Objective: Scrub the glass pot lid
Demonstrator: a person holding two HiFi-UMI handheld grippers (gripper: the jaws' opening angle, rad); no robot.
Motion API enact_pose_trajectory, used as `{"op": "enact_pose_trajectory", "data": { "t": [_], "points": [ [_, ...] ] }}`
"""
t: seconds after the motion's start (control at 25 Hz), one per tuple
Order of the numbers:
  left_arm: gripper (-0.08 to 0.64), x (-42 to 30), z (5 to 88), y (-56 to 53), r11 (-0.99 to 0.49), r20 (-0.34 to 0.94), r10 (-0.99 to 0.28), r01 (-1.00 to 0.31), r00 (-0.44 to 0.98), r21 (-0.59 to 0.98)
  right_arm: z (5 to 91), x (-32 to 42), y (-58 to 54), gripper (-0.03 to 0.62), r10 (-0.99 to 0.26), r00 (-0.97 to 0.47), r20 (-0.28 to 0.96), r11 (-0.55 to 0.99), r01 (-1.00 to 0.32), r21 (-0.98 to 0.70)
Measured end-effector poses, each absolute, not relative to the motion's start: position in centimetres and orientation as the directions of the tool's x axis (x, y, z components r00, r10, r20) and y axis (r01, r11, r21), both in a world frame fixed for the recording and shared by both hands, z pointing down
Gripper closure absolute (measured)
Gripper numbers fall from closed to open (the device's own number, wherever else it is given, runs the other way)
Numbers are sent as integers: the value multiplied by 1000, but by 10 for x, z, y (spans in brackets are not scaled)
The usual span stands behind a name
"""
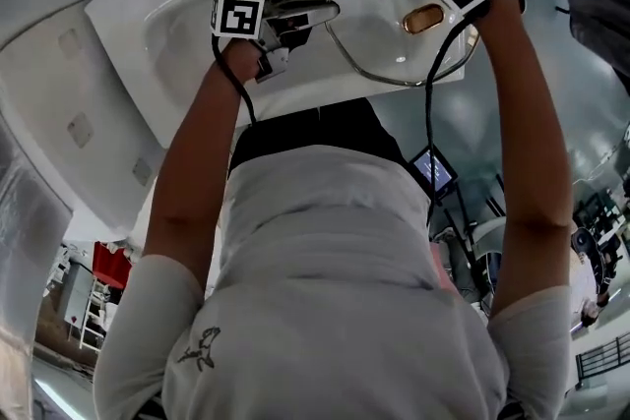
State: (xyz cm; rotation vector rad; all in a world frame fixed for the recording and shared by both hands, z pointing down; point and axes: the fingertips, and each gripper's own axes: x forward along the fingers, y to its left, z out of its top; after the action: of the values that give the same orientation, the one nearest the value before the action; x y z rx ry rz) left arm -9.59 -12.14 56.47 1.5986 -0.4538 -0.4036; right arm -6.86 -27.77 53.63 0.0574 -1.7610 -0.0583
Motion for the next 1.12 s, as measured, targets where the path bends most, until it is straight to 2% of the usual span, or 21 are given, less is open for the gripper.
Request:
{"op": "enact_pose_trajectory", "data": {
  "t": [0.24, 0.56, 0.76, 0.96, 1.12],
  "points": [
    [485, -97, 566, -122, -47, -1, -534, -28, 845, 998, 536, -85, -250, 304, -135, -182, 974, 990, 19, 141],
    [485, -96, 566, -120, -44, 4, -535, -32, 845, 999, 536, -103, -169, 304, -67, -268, 961, 998, -25, 63],
    [485, -97, 568, -120, -13, 16, -542, -28, 840, 1000, 537, -95, -138, 304, -85, -291, 953, 994, -98, 58],
    [485, -96, 570, -119, -18, 22, -535, -37, 845, 999, 534, -78, -121, 305, -111, -324, 940, 970, -240, 32],
    [486, -95, 569, -121, -34, 10, -534, -33, 846, 999, 535, -58, -96, 307, -112, -318, 941, 971, -238, 35]
  ]
}}
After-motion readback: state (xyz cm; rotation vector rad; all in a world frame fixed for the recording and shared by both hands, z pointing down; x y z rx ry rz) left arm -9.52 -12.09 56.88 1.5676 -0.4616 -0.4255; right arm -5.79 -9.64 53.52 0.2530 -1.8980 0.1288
